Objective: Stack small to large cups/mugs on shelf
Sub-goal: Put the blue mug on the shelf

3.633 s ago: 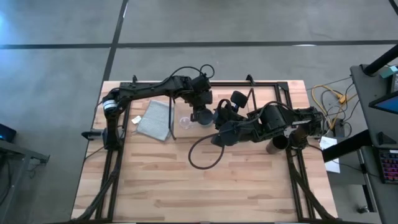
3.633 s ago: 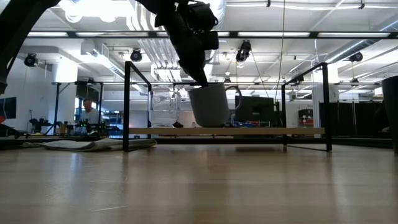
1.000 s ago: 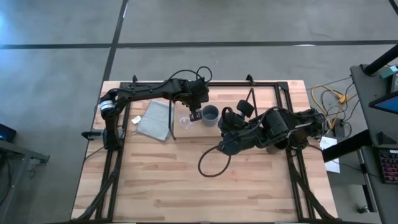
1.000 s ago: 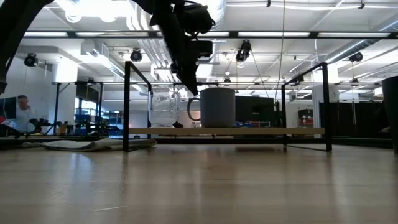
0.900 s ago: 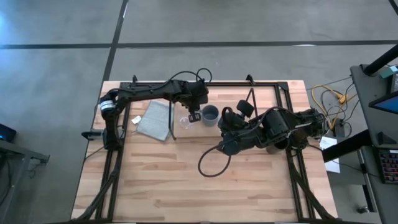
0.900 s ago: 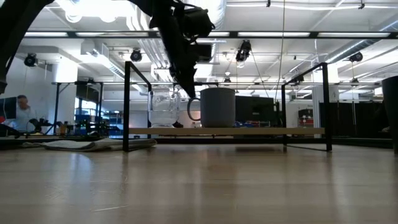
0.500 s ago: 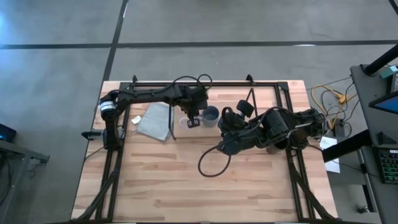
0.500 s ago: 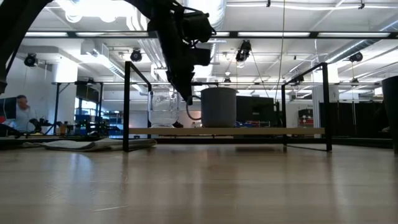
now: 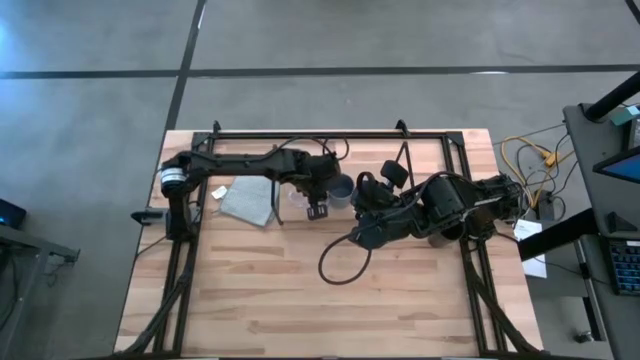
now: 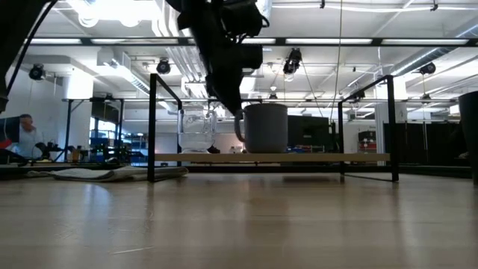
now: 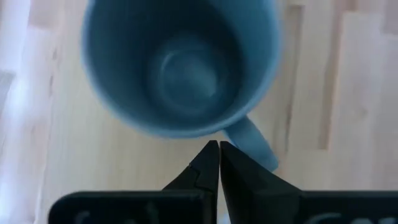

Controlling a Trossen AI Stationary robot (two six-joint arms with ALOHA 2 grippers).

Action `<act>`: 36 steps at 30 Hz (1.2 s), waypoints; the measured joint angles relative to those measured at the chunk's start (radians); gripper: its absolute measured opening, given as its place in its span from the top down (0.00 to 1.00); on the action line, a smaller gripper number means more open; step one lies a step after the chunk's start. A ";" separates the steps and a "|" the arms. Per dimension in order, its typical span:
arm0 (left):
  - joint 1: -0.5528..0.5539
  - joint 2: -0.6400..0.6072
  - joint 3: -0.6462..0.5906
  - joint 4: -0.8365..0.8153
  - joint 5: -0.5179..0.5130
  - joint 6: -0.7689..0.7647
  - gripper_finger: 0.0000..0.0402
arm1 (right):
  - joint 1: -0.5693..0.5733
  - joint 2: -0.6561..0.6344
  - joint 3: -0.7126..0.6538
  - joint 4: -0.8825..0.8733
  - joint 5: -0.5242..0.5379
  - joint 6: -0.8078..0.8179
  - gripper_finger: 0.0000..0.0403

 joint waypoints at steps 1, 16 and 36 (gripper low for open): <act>-0.009 0.000 0.000 0.012 0.001 0.000 1.00 | 0.000 0.000 0.000 0.000 0.000 0.000 0.77; -0.054 -0.001 0.003 0.252 0.004 -0.081 1.00 | 0.000 0.000 0.000 0.002 0.000 0.000 0.77; 0.049 0.016 0.003 0.319 -0.052 -0.079 1.00 | 0.000 0.000 0.000 0.010 0.000 0.007 0.77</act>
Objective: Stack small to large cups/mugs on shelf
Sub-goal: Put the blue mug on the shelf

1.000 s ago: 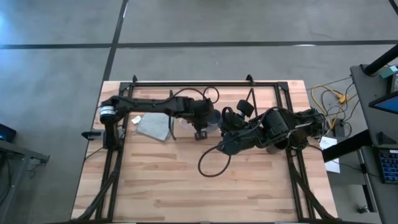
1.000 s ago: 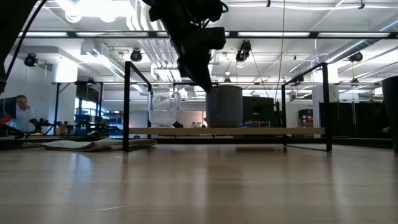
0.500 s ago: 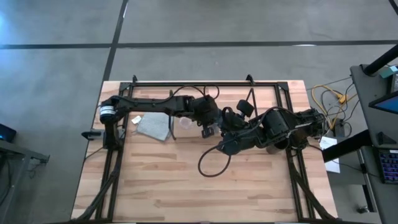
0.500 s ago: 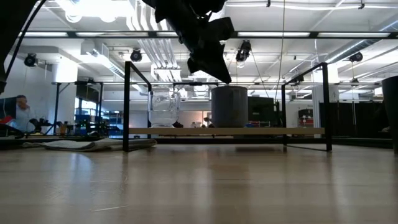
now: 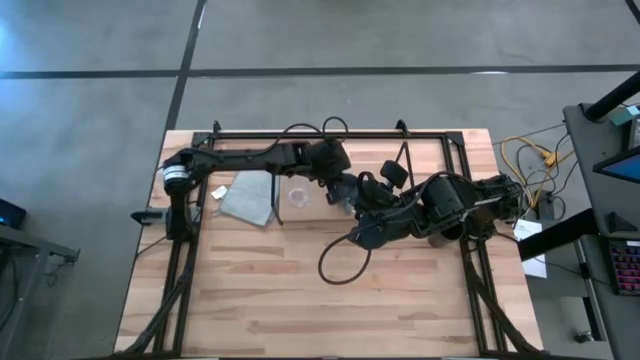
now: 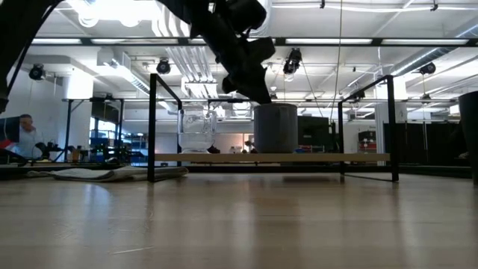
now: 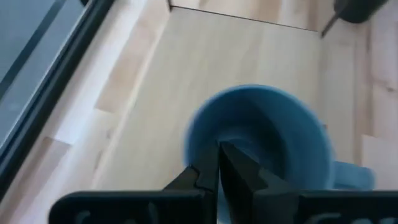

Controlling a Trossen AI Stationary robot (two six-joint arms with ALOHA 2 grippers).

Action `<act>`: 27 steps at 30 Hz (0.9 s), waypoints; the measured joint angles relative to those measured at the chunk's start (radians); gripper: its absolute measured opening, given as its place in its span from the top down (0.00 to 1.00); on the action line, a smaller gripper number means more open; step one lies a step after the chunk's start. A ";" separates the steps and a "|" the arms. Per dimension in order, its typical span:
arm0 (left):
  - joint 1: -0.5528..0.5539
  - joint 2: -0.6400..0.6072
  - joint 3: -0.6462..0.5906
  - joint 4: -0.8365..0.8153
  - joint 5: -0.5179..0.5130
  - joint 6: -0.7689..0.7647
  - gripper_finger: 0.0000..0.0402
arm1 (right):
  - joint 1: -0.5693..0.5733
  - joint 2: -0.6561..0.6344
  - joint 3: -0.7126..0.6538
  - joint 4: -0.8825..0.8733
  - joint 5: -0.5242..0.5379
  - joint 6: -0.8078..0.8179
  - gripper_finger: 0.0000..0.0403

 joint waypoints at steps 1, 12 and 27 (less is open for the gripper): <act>0.004 0.001 0.000 -0.001 0.000 0.000 1.00 | 0.000 0.000 0.000 0.000 0.000 0.000 0.77; 0.025 0.003 -0.009 -0.008 0.004 0.000 1.00 | 0.000 0.000 0.000 0.000 0.000 -0.006 0.77; 0.025 -0.005 -0.032 -0.082 0.007 -0.026 1.00 | 0.000 0.000 0.000 0.000 0.000 -0.007 0.77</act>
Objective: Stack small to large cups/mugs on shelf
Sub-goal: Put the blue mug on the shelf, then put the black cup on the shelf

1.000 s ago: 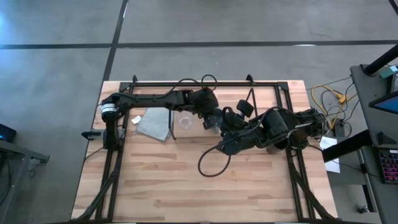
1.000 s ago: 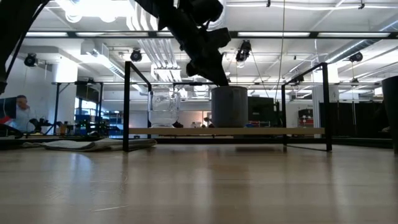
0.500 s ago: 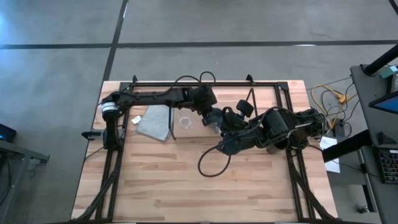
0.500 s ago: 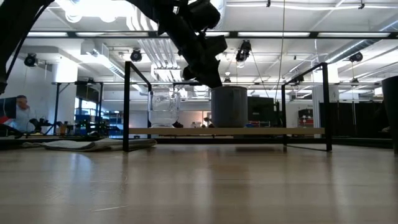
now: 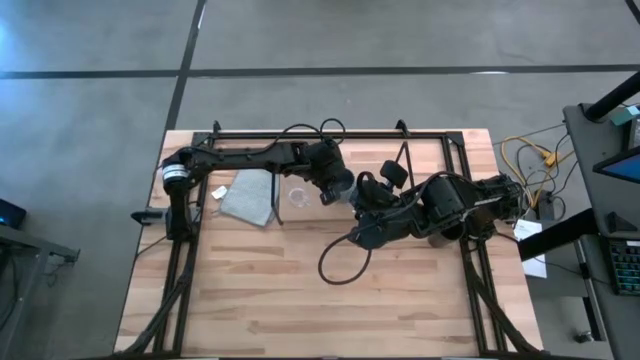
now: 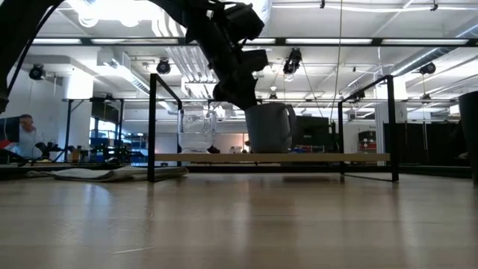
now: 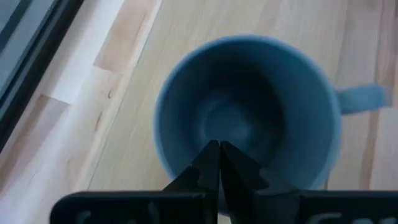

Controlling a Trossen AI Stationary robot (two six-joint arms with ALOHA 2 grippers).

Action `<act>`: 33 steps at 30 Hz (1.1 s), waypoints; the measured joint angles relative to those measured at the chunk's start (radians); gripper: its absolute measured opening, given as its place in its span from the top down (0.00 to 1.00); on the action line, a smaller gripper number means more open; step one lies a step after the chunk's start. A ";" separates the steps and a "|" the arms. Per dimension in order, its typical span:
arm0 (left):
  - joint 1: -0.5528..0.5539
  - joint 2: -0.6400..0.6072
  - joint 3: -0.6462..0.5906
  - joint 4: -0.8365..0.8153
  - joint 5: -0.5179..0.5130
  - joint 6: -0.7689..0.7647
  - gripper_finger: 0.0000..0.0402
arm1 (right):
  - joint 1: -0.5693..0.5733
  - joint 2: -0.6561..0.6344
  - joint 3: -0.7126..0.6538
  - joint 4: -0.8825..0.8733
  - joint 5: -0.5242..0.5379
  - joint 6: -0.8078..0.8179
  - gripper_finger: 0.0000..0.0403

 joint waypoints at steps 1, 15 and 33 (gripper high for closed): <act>0.000 -0.004 0.000 0.001 0.000 0.000 1.00 | 0.000 0.000 0.000 0.000 0.000 0.000 0.77; 0.000 -0.020 0.001 -0.032 -0.006 0.001 1.00 | 0.000 0.000 0.000 -0.011 0.000 0.000 0.77; -0.002 -0.279 0.081 -0.052 -0.015 0.079 1.00 | 0.000 -0.078 -0.001 -0.021 -0.052 0.005 0.77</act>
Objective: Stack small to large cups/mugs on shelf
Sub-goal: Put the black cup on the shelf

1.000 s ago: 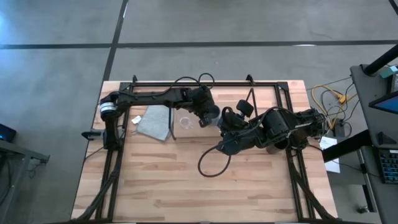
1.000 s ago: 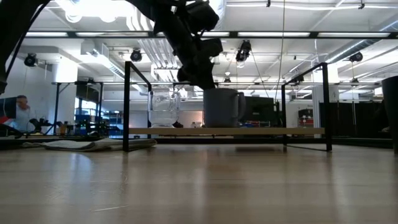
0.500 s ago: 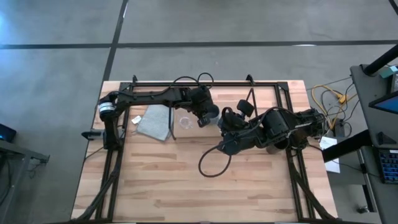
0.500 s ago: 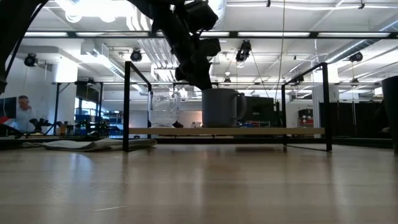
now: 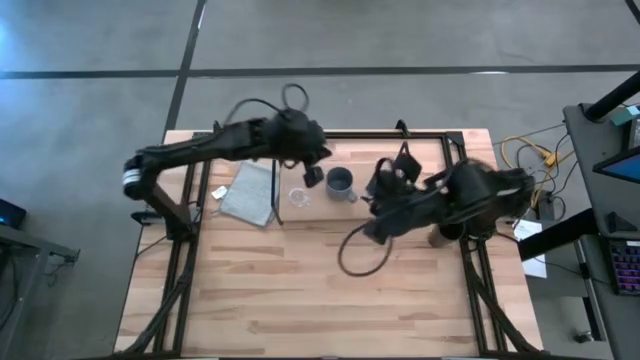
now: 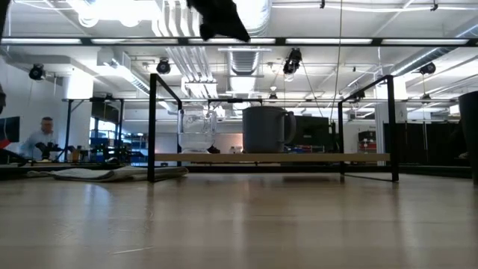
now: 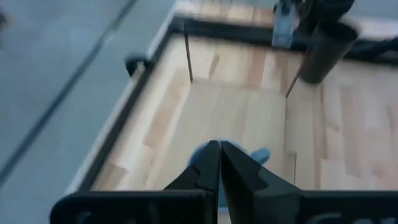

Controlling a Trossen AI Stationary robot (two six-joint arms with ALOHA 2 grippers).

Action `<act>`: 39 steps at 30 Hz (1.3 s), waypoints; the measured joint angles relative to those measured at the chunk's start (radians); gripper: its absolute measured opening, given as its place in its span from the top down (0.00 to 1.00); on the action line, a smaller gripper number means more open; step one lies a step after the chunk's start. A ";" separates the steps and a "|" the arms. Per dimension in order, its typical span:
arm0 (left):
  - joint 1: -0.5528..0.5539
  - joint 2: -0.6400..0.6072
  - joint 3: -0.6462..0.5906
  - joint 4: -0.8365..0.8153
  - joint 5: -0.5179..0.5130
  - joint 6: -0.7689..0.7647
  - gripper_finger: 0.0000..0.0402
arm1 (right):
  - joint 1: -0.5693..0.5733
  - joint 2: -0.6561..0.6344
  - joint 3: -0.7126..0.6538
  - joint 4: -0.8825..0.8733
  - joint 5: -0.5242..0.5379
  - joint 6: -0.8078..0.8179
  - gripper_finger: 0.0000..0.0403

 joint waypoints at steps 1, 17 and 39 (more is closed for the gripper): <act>0.000 -0.032 -0.006 0.005 0.000 0.008 1.00 | 0.000 -0.018 0.000 0.000 -0.017 0.004 0.77; 0.006 -0.253 -0.030 -0.039 -0.026 0.064 1.00 | -0.006 -0.445 -0.502 -0.001 -0.169 0.305 0.77; 0.007 -0.225 -0.034 -0.101 -0.028 0.053 1.00 | 0.018 -0.807 -1.188 0.004 -0.561 0.711 0.62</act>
